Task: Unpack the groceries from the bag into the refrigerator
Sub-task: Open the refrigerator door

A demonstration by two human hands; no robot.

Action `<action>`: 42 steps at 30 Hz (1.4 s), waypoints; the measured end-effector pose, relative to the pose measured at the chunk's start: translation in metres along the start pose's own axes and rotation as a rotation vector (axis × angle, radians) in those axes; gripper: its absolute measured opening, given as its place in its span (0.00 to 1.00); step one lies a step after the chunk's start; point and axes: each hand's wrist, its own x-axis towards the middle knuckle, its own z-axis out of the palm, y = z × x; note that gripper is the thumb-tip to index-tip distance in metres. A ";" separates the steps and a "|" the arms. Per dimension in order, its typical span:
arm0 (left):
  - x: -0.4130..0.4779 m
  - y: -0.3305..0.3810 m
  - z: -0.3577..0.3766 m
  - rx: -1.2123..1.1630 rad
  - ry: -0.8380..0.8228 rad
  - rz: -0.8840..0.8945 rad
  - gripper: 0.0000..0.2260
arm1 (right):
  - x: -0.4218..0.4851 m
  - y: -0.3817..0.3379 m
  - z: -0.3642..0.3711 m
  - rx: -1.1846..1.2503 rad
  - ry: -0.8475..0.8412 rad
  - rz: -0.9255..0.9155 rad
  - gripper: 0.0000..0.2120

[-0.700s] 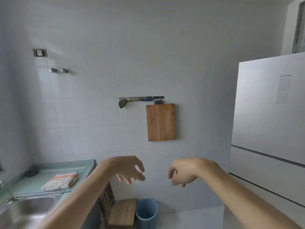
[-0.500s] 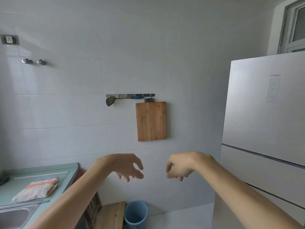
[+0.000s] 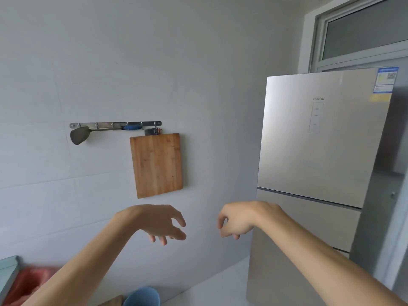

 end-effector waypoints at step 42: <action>0.511 0.165 -0.119 0.158 -0.107 0.294 0.21 | 0.298 0.359 -0.130 0.235 0.178 0.238 0.14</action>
